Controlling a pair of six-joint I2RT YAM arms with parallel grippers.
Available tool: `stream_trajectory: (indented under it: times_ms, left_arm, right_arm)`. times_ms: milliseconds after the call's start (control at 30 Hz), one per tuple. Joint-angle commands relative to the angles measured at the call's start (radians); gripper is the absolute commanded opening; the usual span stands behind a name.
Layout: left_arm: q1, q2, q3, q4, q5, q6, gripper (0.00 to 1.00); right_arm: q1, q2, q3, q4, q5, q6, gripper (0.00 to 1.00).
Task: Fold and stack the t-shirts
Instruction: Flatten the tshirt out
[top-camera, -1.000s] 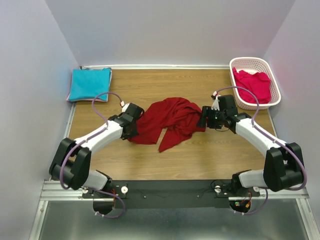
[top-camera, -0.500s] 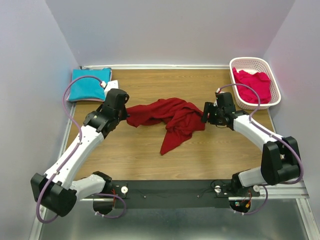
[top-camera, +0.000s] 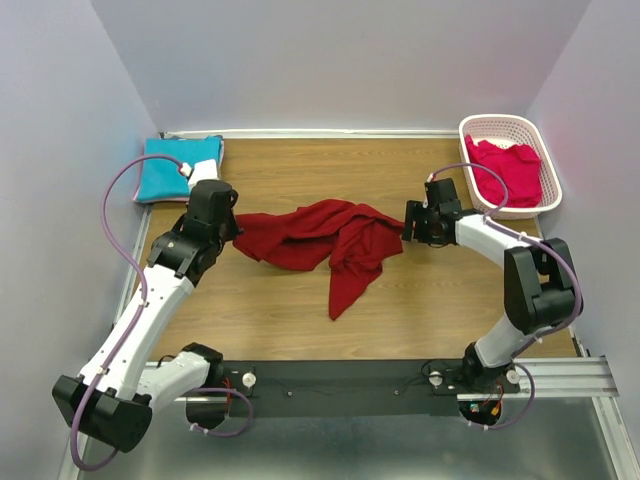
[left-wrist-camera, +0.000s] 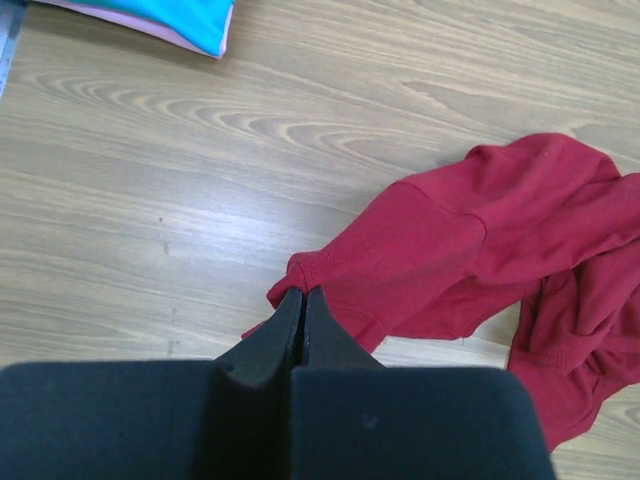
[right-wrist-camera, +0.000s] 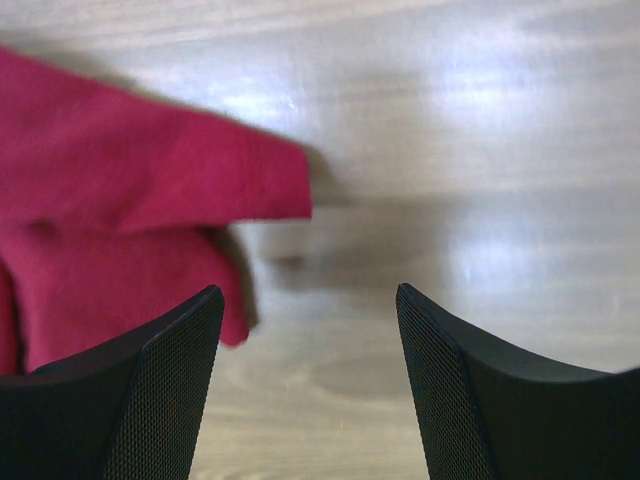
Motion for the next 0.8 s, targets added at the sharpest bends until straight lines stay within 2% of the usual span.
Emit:
stream_trajectory:
  times_ms: [0,67,400,567,767]
  left_arm:
    - [0.028,-0.040,-0.030,0.002,-0.004,0.028,0.00]
    - [0.042,-0.050,-0.042,0.006,-0.001,0.033,0.00]
    - [0.068,-0.053,-0.052,0.026,0.034,0.053,0.00]
    - [0.071,-0.056,-0.053,0.029,0.039,0.054,0.00]
    - [0.077,-0.051,-0.055,0.039,0.048,0.062,0.00]
  right_arm:
    - [-0.016,0.058,0.069,0.062,-0.039,-0.051,0.77]
    - [-0.021,0.083,0.083,0.073,-0.037,-0.073,0.77]
    - [-0.032,0.207,0.195,0.096,-0.220,-0.215,0.77]
    - [-0.032,0.255,0.233,0.097,-0.299,-0.258,0.73]
    - [-0.032,0.279,0.265,0.096,-0.358,-0.314,0.51]
